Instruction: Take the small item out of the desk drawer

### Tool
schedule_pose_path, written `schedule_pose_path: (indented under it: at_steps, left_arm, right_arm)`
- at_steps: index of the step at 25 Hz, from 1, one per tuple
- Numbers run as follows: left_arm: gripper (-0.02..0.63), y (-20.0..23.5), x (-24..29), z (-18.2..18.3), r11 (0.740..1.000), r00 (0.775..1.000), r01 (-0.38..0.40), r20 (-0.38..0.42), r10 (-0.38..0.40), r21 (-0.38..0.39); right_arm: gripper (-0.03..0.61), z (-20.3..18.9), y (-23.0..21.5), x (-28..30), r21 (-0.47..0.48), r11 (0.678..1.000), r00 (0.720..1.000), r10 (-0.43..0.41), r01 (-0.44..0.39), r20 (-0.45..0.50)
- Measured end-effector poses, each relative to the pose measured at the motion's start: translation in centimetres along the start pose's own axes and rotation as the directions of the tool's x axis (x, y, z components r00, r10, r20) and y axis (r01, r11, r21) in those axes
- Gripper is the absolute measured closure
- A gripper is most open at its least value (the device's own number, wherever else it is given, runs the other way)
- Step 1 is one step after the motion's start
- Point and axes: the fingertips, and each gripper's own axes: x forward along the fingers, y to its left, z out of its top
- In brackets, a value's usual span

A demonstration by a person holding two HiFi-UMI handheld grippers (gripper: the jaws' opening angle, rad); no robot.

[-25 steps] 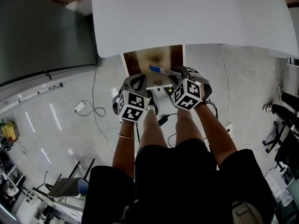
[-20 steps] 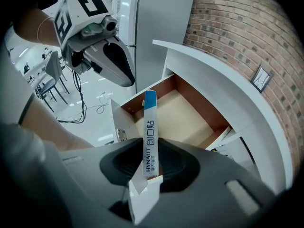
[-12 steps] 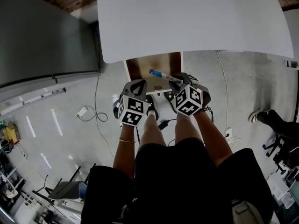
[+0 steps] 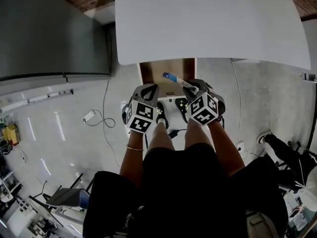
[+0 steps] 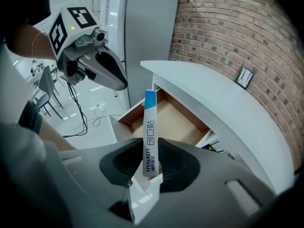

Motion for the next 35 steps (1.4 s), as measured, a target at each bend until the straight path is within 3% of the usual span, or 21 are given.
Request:
schedule_pose_path:
  at_steps: [10,17,35]
  left_arm:
    - [0.616,0.7,-3.0,2.2,1.0,0.999,-0.023,0.049,0.022,0.007]
    - [0.615,0.8,-5.4,5.3,0.997,0.991,-0.058,0.125,0.052,0.045]
    - [0.615,1.7,-11.6,12.0,0.992,0.945,-0.129,0.302,0.124,-0.004]
  right_arm:
    - [0.469,1.9,-0.3,-2.9,0.058,0.998,0.999,-0.001,-0.001,0.048]
    - [0.469,4.5,-0.9,-6.3,0.092,0.996,0.986,-0.023,0.008,0.167]
    - [0.469,9.1,-3.5,-13.0,0.2,0.98,0.945,-0.07,0.004,0.321]
